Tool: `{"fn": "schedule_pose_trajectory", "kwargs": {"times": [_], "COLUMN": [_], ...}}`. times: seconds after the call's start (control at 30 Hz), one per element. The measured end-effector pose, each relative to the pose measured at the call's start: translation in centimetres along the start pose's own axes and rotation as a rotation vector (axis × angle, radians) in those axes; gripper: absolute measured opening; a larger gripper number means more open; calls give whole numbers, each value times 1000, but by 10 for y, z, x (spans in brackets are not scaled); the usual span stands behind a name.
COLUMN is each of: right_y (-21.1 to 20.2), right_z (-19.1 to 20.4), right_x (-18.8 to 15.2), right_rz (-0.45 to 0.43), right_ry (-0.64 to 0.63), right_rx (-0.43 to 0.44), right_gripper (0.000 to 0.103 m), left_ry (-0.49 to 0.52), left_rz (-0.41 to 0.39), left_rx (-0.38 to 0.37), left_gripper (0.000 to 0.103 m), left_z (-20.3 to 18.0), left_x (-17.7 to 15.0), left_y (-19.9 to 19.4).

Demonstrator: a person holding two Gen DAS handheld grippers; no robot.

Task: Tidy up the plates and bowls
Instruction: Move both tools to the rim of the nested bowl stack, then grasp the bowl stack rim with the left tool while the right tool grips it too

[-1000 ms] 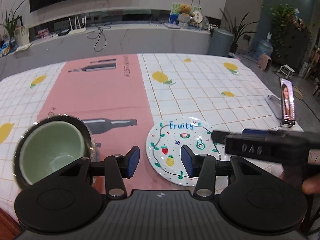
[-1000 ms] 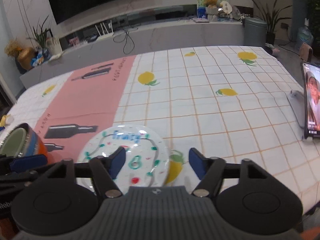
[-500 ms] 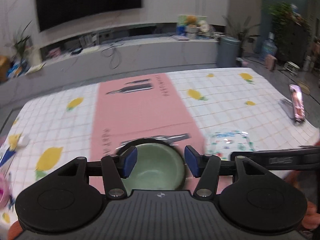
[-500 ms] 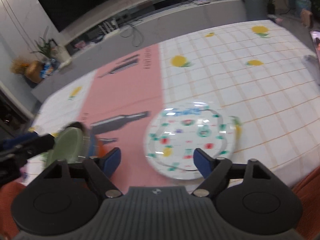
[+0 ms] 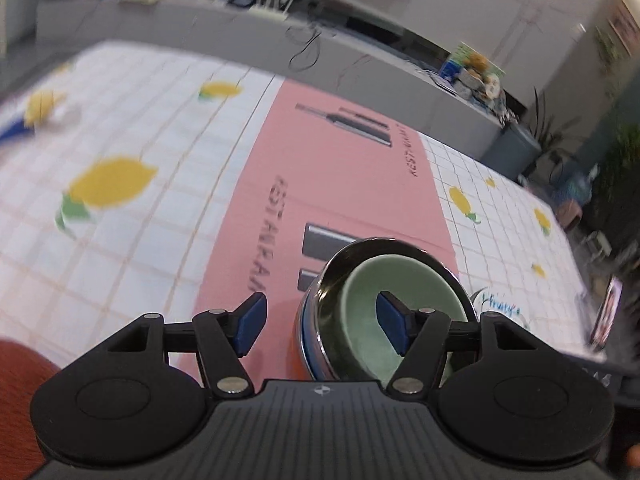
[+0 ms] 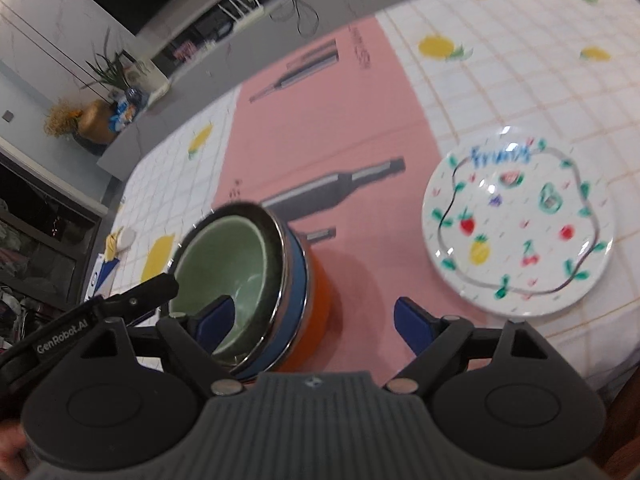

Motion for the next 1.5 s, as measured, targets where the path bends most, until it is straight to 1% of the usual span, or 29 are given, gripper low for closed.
{"fn": "schedule_pose_trajectory", "kwargs": {"times": [0.07, 0.23, 0.3, 0.47, 0.53, 0.6, 0.63, 0.73, 0.83, 0.87, 0.93, 0.97, 1.03, 1.5], "right_y": [9, 23, 27, 40, 44, 47, 49, 52, 54, 54, 55, 55, 54, 52], "right_z": [-1, 1, 1, 0, -1, -3, -5, -6, -5, -5, -4, -4, -3, -2], "right_x": [-1, 2, 4, 5, 4, 4, 4, 5, 4, 4, 4, 4, 3, 2], "right_rz": [19, 33, 38, 69, 87, 100, 104, 117, 136, 138, 137, 136, 135, 120], "right_ry": [18, 31, 42, 59, 69, 81, 89, 121, 151, 156, 168, 174, 168, 150], "right_rx": [-3, -3, -6, -9, -3, -1, 2, 34, 61, 69, 94, 98, 99, 93], "right_gripper": [84, 83, 76, 74, 71, 68, 67, 64, 61, 58, 52, 51, 51, 50], "left_ry": [-39, -100, -122, -95, -98, -101, -101, -106, -119, -124, -125, -131, -147, -151], "left_rz": [22, 65, 84, 119, 132, 144, 147, 153, 176, 185, 180, 181, 182, 165], "left_rx": [-28, -47, -60, -68, -74, -76, -74, -84, -111, -121, -122, -124, -127, -122], "left_gripper": [74, 72, 71, 69, 68, 64, 64, 62, 56, 56, 56, 56, 56, 55], "left_z": [5, 13, 14, 10, 10, 10, 11, 11, 9, 7, 7, 7, 9, 8], "left_x": [-1, -9, -12, -16, -18, -19, -20, -21, -23, -25, -25, -25, -26, -29], "left_y": [8, 25, 30, 38, 40, 42, 43, 44, 47, 48, 48, 48, 48, 43]}}
Point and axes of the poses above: each gripper's, at about its wrist camera, not at the fingertips, and y roughly the way its jaws point, z to its left, x to its top, the point moved 9 cm from there along y, roughly the way its jaws point, and after that the axes turned 4 degrees about x, right-handed, at the moved point
